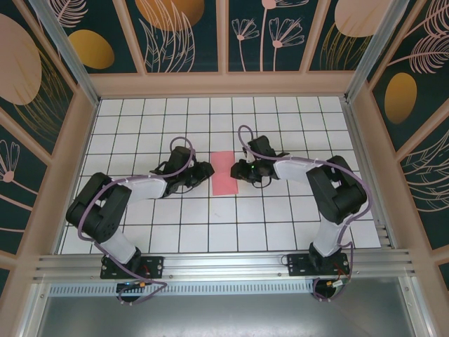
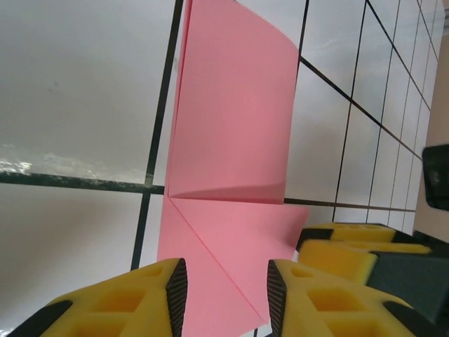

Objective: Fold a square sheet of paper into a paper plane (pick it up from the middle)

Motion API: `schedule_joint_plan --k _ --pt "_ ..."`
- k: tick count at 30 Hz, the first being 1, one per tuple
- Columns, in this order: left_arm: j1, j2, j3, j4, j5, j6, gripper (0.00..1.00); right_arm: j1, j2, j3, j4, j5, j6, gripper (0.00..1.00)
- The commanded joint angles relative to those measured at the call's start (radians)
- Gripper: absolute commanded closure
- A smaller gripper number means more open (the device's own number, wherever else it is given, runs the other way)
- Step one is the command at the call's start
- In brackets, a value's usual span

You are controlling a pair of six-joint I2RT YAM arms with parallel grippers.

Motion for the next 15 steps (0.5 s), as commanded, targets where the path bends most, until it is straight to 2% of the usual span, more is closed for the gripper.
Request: schedule_joint_plan --k 1,6,11,15 --pt "-0.011 0.017 -0.003 0.073 0.043 -0.029 0.6 -0.003 0.036 0.036 0.015 -0.011 -0.032 0.66" --pt "-0.024 0.037 -0.002 0.094 0.06 -0.039 0.6 -0.035 0.045 0.025 0.043 -0.054 -0.033 0.75" --pt "-0.036 0.063 0.001 0.133 0.092 -0.05 0.6 -0.05 0.041 0.005 0.075 -0.074 -0.014 0.92" --pt "-0.045 0.1 0.012 0.152 0.107 -0.056 0.59 -0.06 0.036 -0.013 0.104 -0.097 0.001 0.94"
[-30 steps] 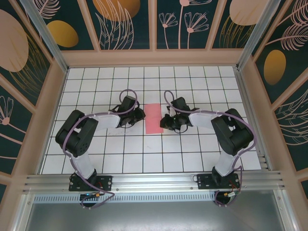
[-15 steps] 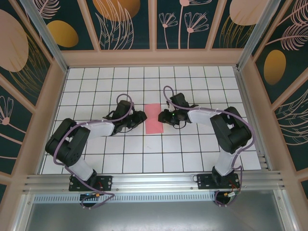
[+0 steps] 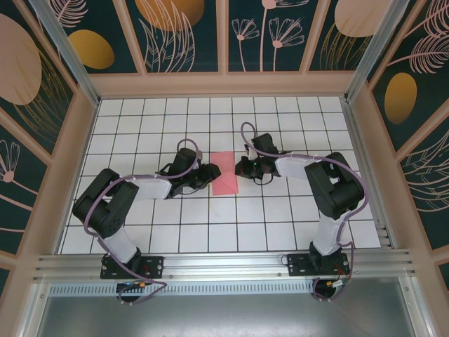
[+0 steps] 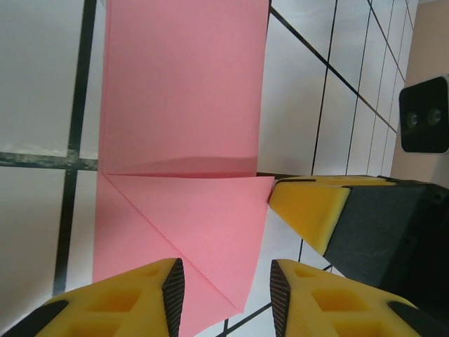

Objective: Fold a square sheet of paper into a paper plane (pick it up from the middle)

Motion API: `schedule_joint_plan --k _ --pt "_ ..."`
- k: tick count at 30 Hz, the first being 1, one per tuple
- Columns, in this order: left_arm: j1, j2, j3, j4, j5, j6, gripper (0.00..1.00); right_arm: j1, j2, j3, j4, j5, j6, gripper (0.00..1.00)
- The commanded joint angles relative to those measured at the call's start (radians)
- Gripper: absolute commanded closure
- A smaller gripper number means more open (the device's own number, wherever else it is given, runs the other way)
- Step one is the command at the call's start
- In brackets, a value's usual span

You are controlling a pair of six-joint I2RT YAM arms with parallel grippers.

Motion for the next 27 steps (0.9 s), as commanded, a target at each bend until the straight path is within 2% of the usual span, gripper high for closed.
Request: schedule_joint_plan --k 1,9,15,27 --pt "-0.01 0.039 0.014 0.049 0.032 -0.014 0.59 -0.01 0.0 -0.022 0.042 -0.037 0.013 0.94" --pt "-0.016 0.061 0.016 0.052 0.023 -0.019 0.6 -0.01 0.024 -0.01 0.03 -0.078 0.004 0.84" --pt "-0.018 0.066 0.016 0.049 0.02 -0.02 0.6 -0.008 0.042 -0.001 0.036 -0.1 -0.006 0.82" --pt "-0.017 0.067 0.018 0.044 0.014 -0.02 0.59 -0.007 0.026 -0.021 0.078 -0.142 0.005 0.7"
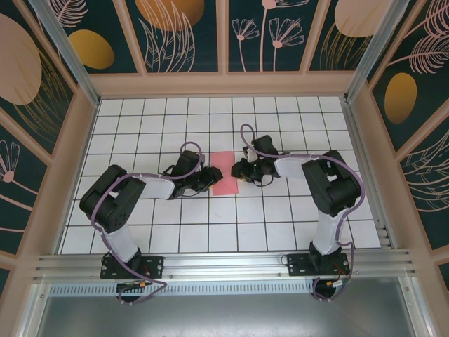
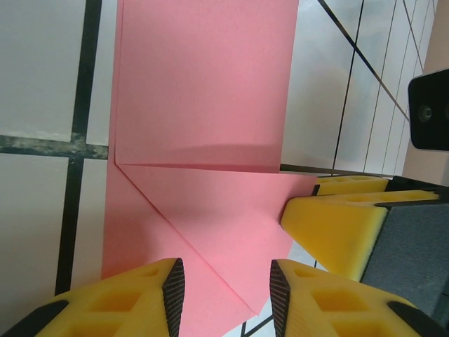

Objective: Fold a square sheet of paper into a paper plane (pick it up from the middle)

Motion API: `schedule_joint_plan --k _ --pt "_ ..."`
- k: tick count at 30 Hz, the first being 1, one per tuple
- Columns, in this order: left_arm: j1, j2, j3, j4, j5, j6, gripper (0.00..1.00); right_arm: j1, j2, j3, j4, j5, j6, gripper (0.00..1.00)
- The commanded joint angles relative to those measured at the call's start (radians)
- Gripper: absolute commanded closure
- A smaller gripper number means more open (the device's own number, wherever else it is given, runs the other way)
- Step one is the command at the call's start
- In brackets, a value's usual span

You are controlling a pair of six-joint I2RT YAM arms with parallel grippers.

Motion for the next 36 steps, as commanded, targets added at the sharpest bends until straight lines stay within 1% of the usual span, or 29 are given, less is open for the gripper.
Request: schedule_joint_plan --k 1,3,5,8,11,15,18,24,33,36 --pt "-0.007 0.01 0.018 0.014 0.001 -0.008 0.6 -0.003 -0.01 -0.013 0.045 -0.043 -0.004 0.7" --pt "-0.005 0.011 0.018 0.016 0.001 -0.009 0.59 -0.003 -0.009 -0.011 0.039 -0.041 -0.005 0.72" --pt "-0.008 0.011 0.018 0.017 0.001 -0.008 0.6 -0.004 -0.005 -0.01 0.036 -0.033 -0.006 0.77" --pt "-0.008 0.011 0.018 0.019 0.003 -0.01 0.6 -0.006 0.0 -0.007 0.024 0.004 0.001 0.9" --pt "-0.01 0.011 0.018 0.026 0.004 -0.012 0.57 -0.015 -0.005 -0.021 0.04 0.014 0.027 0.95" --pt "-0.01 0.018 0.026 0.03 0.012 -0.016 0.53 -0.024 -0.017 -0.034 0.062 0.011 0.047 0.96" --pt "-0.01 0.023 0.039 0.033 0.024 -0.015 0.52 -0.027 -0.022 -0.042 0.066 0.014 0.053 0.96" --pt "-0.01 0.046 0.074 0.032 0.03 -0.002 0.53 -0.031 -0.023 -0.049 0.068 0.011 0.058 0.96" --pt "-0.01 0.093 0.133 -0.028 0.013 0.036 0.53 -0.034 -0.026 -0.05 0.065 0.007 0.056 0.96" --pt "-0.01 0.108 0.149 -0.036 0.015 0.049 0.54 -0.039 -0.042 -0.056 0.068 -0.001 0.059 0.9"
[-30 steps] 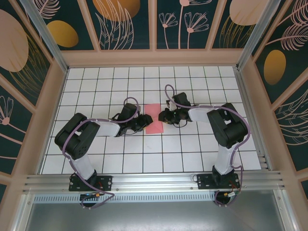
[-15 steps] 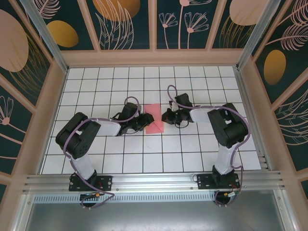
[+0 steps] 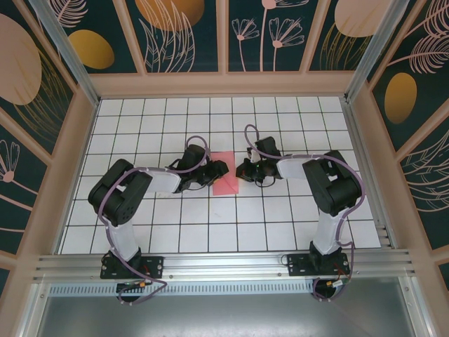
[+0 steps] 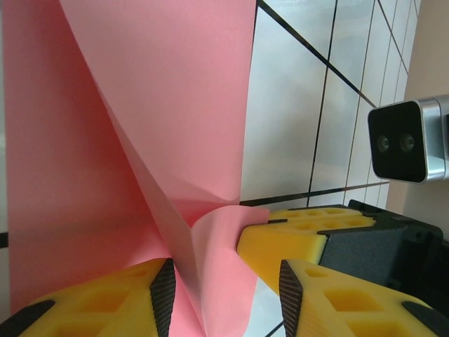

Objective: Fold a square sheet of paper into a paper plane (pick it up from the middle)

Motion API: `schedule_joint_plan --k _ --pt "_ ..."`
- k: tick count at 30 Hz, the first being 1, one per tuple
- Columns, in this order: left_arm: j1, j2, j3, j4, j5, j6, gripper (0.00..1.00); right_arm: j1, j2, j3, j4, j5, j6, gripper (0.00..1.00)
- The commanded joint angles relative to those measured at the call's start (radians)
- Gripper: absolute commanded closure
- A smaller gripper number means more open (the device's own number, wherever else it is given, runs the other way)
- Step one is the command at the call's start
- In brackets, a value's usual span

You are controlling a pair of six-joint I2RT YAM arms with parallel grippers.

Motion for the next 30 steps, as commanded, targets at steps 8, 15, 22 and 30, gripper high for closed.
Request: schedule_joint_plan --k 8,15,22,30 --pt "-0.004 0.016 0.01 0.056 -0.008 0.115 0.67 -0.078 -0.185 -0.016 -0.084 0.084 -0.021 0.56" --pt "-0.004 0.003 -0.002 0.086 -0.026 0.186 0.83 -0.142 -0.363 -0.089 -0.136 0.212 -0.023 0.31" --pt "-0.004 -0.109 0.013 -0.037 -0.094 0.259 0.9 -0.151 -0.524 -0.153 -0.156 0.279 -0.031 0.2" --pt "-0.007 -0.383 0.076 -0.462 -0.377 0.41 0.9 -0.152 -0.704 -0.216 -0.24 0.338 -0.023 0.16"
